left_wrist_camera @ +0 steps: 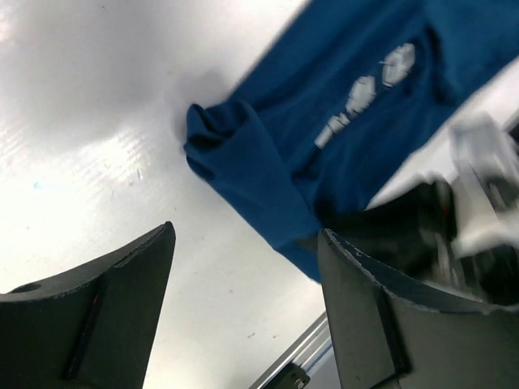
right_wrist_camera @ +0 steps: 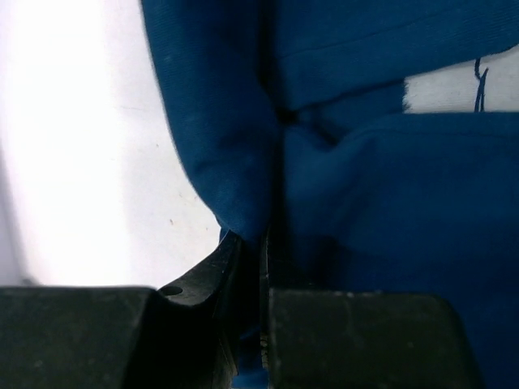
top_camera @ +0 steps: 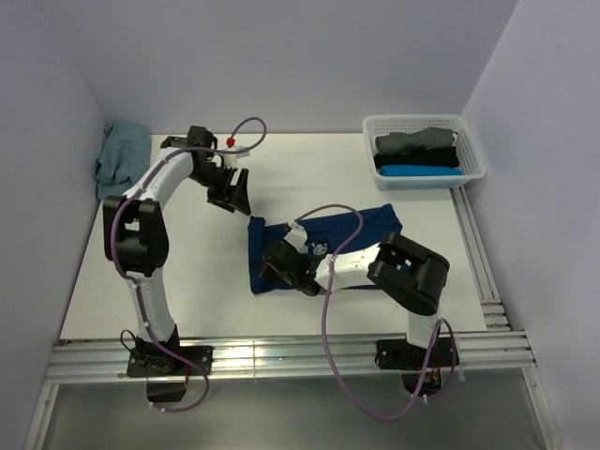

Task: Roll the t-shirts
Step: Roll the tshirt

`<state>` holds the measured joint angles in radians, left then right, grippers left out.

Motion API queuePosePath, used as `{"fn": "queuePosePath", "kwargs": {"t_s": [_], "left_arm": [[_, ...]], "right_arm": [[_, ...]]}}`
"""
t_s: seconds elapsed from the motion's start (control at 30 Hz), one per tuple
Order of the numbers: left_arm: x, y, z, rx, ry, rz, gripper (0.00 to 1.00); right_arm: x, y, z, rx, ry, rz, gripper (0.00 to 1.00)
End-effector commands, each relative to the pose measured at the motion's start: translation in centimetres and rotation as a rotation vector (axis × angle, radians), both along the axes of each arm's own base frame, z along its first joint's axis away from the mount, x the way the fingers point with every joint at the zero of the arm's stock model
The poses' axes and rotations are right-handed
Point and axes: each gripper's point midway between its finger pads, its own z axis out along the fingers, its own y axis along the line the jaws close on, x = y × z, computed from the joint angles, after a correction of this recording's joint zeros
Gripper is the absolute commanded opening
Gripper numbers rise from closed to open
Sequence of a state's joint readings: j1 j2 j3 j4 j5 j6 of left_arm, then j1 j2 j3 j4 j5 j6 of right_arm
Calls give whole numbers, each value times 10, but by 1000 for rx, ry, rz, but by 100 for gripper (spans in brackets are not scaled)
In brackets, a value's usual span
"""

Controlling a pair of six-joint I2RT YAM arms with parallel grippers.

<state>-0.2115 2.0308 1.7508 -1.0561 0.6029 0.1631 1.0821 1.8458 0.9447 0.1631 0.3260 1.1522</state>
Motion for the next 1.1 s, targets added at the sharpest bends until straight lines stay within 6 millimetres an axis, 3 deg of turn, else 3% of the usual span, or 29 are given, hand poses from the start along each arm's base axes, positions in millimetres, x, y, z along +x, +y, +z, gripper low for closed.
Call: {"fn": "queuePosePath", "kwargs": {"t_s": [0.0, 0.23, 0.4, 0.57, 0.67, 0.7, 0.8, 0.87, 0.9, 0.93, 1.03, 1.07], "left_arm": [[-11, -3, 32, -168, -68, -63, 76], [-40, -7, -29, -227, 53, -79, 78], [-44, -10, -61, -217, 107, -57, 78], [-33, -12, -81, -179, 109, 1, 77], [-27, -14, -83, -149, 99, 38, 69], [-24, -12, -83, -126, 83, 50, 59], [-20, -8, -79, -75, 53, 71, 49], [-17, -5, -79, -8, 26, 77, 37], [-19, -3, -79, 13, 25, 81, 33], [-18, 0, -81, 54, 14, 86, 24], [-21, 3, -81, 112, 8, 82, 12], [-20, 6, -82, 148, -5, 84, 11]], "right_arm": [[12, 32, 51, 345, -53, 38, 0], [12, 40, 57, 533, -30, 58, 0], [12, 39, 54, 583, -14, 55, 0], [10, 36, 46, 577, 7, 43, 0], [9, 34, 42, 568, 18, 40, 0], [8, 32, 39, 546, 27, 37, 0], [6, 25, 27, 473, 49, 19, 0], [10, 25, 31, 426, 30, 7, 0], [6, 18, 15, 336, 63, -5, 0], [10, 14, 16, 287, 36, -17, 2], [6, 6, 10, 115, 42, -45, 33], [14, 6, 20, 86, 8, -83, 41]]}}
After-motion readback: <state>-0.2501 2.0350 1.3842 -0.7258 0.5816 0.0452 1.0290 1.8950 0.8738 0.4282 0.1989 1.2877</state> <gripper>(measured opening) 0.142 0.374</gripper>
